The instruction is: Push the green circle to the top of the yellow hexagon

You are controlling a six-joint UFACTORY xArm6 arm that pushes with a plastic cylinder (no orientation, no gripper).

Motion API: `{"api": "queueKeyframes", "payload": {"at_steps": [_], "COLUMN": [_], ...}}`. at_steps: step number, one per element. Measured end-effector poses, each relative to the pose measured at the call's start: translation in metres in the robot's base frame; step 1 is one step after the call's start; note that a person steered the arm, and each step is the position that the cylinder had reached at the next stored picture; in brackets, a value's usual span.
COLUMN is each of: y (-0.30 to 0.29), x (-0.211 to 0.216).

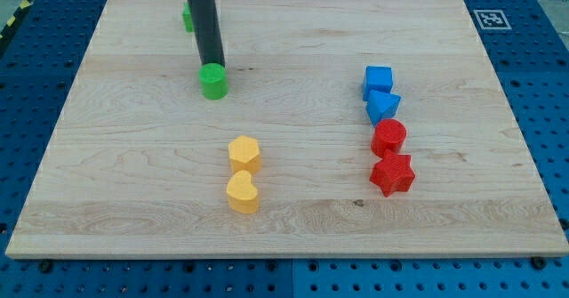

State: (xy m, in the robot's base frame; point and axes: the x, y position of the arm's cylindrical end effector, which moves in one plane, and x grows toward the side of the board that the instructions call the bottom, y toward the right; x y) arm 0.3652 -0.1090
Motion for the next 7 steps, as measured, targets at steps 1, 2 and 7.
{"api": "queueKeyframes", "payload": {"at_steps": [1,2,7], "y": [0.000,0.000,-0.053], "x": [0.039,0.053,0.122]}}
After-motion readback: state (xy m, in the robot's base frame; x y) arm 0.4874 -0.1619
